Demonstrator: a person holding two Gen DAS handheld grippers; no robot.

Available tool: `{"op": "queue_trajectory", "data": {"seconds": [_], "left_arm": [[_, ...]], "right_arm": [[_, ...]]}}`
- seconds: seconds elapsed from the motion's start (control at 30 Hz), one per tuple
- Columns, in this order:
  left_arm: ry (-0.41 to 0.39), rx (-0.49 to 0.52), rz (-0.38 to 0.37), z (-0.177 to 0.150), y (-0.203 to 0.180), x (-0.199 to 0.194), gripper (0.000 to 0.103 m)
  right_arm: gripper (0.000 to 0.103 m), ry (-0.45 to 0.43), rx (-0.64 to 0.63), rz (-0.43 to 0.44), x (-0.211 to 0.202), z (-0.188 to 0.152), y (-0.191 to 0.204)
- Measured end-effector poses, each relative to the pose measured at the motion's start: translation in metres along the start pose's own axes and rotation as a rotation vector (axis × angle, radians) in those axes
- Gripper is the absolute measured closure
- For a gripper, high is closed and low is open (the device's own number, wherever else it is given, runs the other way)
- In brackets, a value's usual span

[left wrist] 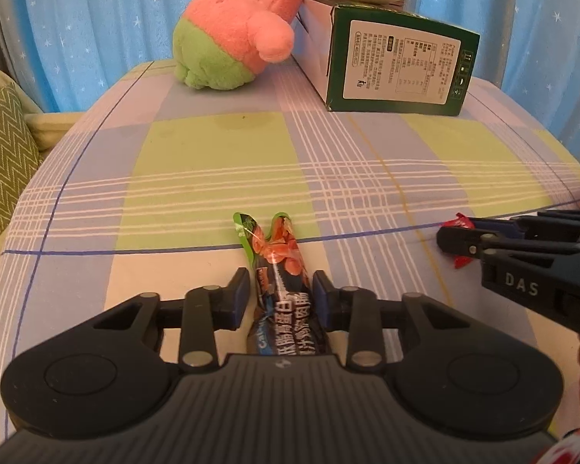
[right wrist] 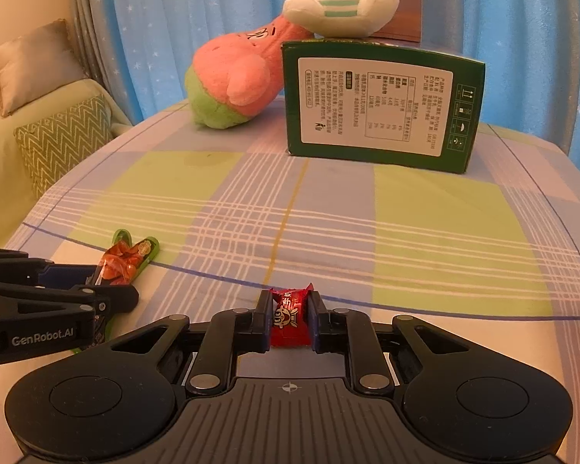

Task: Organize snacks
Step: 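Carry both held candies toward the orange tray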

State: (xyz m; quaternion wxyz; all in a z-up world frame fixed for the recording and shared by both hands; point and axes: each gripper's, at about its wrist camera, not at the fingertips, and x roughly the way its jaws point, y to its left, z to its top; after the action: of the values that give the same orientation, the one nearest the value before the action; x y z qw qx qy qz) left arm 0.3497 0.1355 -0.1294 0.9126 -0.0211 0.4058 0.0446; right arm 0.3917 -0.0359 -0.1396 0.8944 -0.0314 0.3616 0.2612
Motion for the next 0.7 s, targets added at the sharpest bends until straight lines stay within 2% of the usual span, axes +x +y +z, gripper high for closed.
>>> {"op": "queue_trajectory", "data": {"seconds": [0.3,0.53,0.7], "left_arm": [[0.013,-0.029,-0.024,-0.003,-0.002,-0.009,0.077],[-0.019,-0.030,-0.069,-0.004,-0.020,-0.042,0.077],[-0.039,-0.006,-0.101,-0.010,-0.047,-0.071,0.077]], "right_arm": [[0.085,0.001,0.056,0.013,-0.022,-0.001,-0.008],[0.085,-0.009,0.116,0.005,-0.055,-0.006,-0.016],[0.085,-0.018,0.149,-0.014,-0.091,-0.019,-0.022]]}}
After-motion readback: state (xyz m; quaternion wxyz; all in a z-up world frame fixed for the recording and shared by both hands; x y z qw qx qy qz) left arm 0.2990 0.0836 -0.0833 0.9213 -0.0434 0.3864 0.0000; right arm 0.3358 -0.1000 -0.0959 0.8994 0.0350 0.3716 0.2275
